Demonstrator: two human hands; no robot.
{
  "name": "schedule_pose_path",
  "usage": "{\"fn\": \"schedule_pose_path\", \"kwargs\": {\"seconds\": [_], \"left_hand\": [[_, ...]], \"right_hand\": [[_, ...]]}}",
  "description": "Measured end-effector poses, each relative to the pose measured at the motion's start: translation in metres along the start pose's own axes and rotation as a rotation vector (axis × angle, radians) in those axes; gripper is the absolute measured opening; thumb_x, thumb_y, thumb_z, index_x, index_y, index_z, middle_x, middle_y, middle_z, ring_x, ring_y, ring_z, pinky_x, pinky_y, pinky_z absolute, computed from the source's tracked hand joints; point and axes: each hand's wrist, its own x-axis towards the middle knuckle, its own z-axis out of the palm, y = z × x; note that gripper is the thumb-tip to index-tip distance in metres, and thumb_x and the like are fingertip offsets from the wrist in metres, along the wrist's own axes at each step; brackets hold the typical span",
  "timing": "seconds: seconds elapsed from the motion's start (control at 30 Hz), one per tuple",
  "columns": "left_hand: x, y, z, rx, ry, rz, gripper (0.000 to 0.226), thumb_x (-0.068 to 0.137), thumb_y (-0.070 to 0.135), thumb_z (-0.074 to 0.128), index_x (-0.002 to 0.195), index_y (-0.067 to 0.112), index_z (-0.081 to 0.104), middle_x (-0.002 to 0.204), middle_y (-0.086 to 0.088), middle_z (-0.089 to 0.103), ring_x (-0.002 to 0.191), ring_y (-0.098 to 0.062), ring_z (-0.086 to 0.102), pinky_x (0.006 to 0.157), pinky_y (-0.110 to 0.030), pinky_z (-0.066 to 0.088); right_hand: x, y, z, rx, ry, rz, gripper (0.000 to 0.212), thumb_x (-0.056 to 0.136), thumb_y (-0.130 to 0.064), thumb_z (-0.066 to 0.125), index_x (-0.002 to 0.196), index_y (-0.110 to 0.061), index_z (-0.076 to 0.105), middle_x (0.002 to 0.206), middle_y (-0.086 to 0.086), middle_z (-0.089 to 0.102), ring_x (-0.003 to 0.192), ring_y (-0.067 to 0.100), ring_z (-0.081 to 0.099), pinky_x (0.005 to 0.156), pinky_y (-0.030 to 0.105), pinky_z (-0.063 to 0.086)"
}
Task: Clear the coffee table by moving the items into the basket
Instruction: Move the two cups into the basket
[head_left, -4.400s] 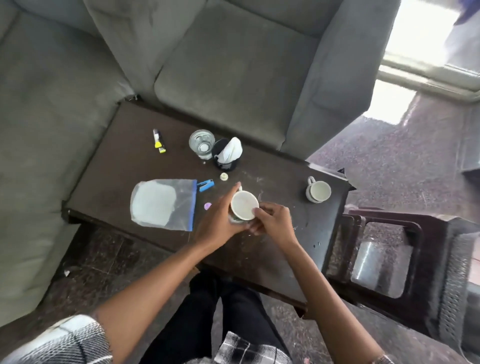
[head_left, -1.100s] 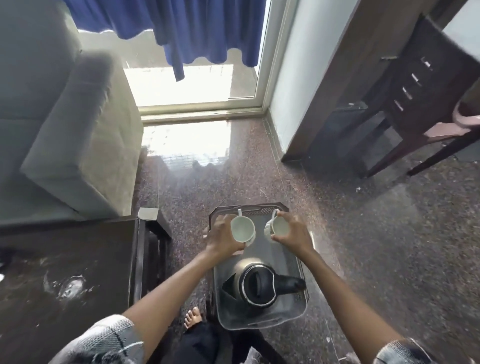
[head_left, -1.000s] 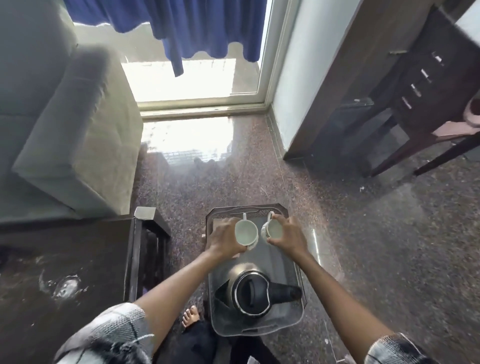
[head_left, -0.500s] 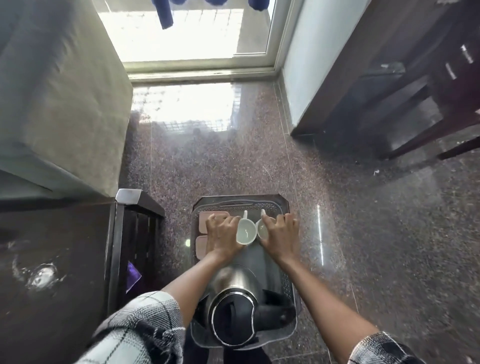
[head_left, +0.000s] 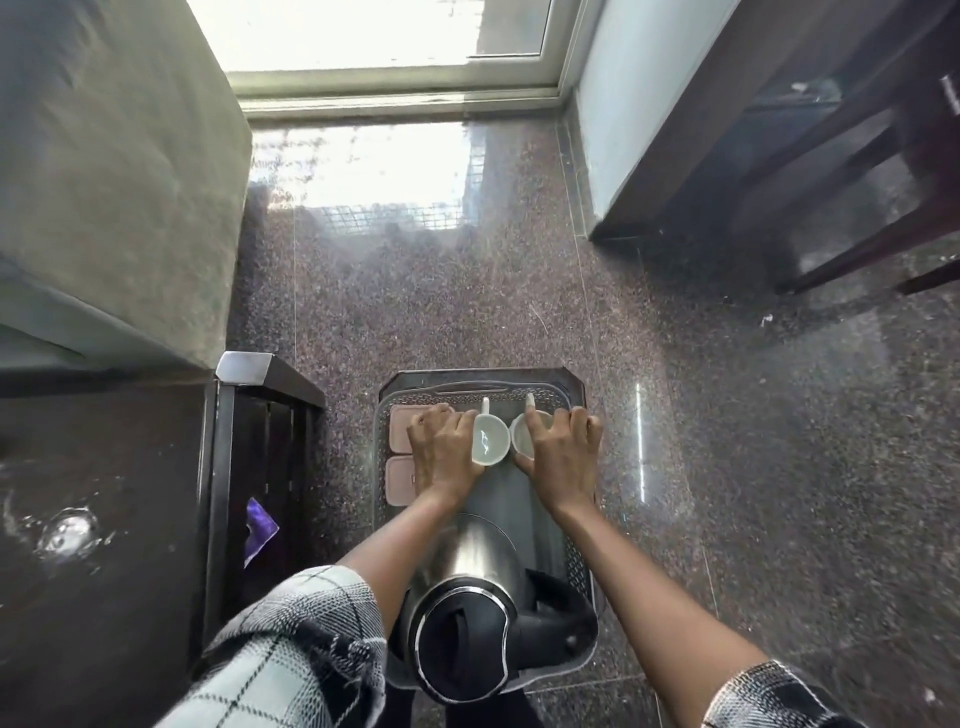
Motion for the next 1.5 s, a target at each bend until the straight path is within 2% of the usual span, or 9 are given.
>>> {"fn": "schedule_pose_path", "kwargs": {"seconds": [0.2, 0.37, 0.53, 0.63, 0.73, 0.9, 1.07, 1.23, 1.5], "left_hand": [[0.0, -0.004, 0.001, 0.014, 0.062, 0.061, 0.064, 0.038, 0.031, 0.088, 0.097, 0.016, 0.07, 0.088, -0.004, 0.072, 0.098, -0.031, 0.065, 0.089, -0.038, 0.023], [-0.005, -0.004, 0.001, 0.06, -0.02, 0.027, 0.075, 0.053, 0.034, 0.085, 0.122, 0.018, 0.059, 0.114, -0.001, 0.065, 0.119, -0.028, 0.052, 0.099, -0.042, 0.015], [-0.012, 0.005, -0.023, 0.132, -0.154, 0.007, 0.089, 0.077, 0.036, 0.07, 0.148, 0.021, 0.018, 0.146, -0.003, 0.031, 0.14, -0.027, 0.019, 0.113, -0.046, 0.006], [-0.019, 0.003, -0.042, 0.118, -0.167, 0.011, 0.074, 0.079, 0.035, 0.065, 0.143, 0.029, 0.029, 0.146, -0.001, 0.032, 0.141, -0.027, 0.016, 0.112, -0.045, 0.002], [-0.032, 0.001, -0.065, -0.01, -0.053, -0.02, 0.041, 0.083, 0.031, 0.059, 0.124, 0.03, 0.055, 0.136, 0.005, 0.048, 0.135, -0.022, 0.029, 0.109, -0.04, 0.014], [-0.06, -0.009, -0.124, -0.284, -0.021, -0.004, 0.024, 0.091, 0.017, 0.054, 0.113, 0.018, 0.064, 0.116, 0.001, 0.067, 0.097, -0.016, 0.064, 0.086, -0.024, 0.046], [-0.099, -0.037, -0.172, -0.442, 0.063, -0.092, 0.021, 0.092, 0.015, 0.054, 0.109, 0.016, 0.066, 0.104, 0.003, 0.07, 0.079, -0.006, 0.061, 0.069, -0.016, 0.048], [-0.158, -0.084, -0.196, -0.557, 0.204, -0.254, 0.02, 0.089, 0.013, 0.054, 0.102, 0.02, 0.067, 0.1, 0.006, 0.07, 0.078, -0.008, 0.063, 0.076, -0.028, 0.054], [-0.266, -0.177, -0.203, -0.749, 0.337, -0.489, 0.022, 0.086, 0.005, 0.055, 0.097, 0.019, 0.069, 0.091, 0.004, 0.073, 0.076, -0.008, 0.063, 0.074, -0.023, 0.052]], "right_hand": [[-0.006, -0.001, 0.001, 0.087, -0.059, 0.012, 0.084, 0.054, -0.044, 0.083, 0.129, -0.023, 0.051, 0.094, 0.011, 0.059, 0.093, 0.031, 0.051, 0.087, 0.041, 0.029], [-0.011, -0.001, 0.0, 0.101, -0.083, 0.042, 0.095, 0.054, -0.042, 0.084, 0.138, -0.023, 0.042, 0.116, 0.014, 0.055, 0.103, 0.03, 0.043, 0.09, 0.043, 0.035], [-0.015, -0.001, -0.017, 0.141, -0.084, 0.055, 0.09, 0.058, -0.04, 0.083, 0.137, -0.022, 0.043, 0.129, 0.016, 0.048, 0.114, 0.03, 0.033, 0.095, 0.045, 0.035], [-0.022, -0.007, -0.045, 0.246, -0.109, 0.093, 0.07, 0.07, -0.033, 0.075, 0.134, -0.022, 0.047, 0.137, 0.013, 0.043, 0.126, 0.032, 0.033, 0.104, 0.048, 0.026], [-0.034, -0.014, -0.076, 0.393, -0.077, 0.165, 0.04, 0.076, -0.024, 0.068, 0.115, -0.022, 0.06, 0.124, 0.004, 0.054, 0.12, 0.027, 0.041, 0.102, 0.043, 0.022], [-0.046, -0.037, -0.123, 0.683, -0.085, 0.163, 0.018, 0.082, -0.019, 0.064, 0.099, -0.018, 0.069, 0.096, -0.003, 0.069, 0.094, 0.016, 0.057, 0.096, 0.035, 0.025], [-0.054, -0.075, -0.152, 0.843, -0.165, 0.007, 0.018, 0.079, -0.016, 0.066, 0.096, -0.016, 0.071, 0.09, 0.0, 0.072, 0.084, 0.016, 0.065, 0.082, 0.041, 0.052], [-0.077, -0.123, -0.183, 0.884, -0.221, -0.112, 0.013, 0.079, -0.011, 0.062, 0.088, -0.011, 0.071, 0.085, 0.006, 0.073, 0.078, 0.019, 0.065, 0.072, 0.031, 0.049], [-0.154, -0.246, -0.191, 0.828, -0.361, -0.311, 0.014, 0.079, -0.015, 0.059, 0.089, -0.017, 0.07, 0.086, 0.003, 0.073, 0.082, 0.018, 0.066, 0.071, 0.026, 0.046]]}}
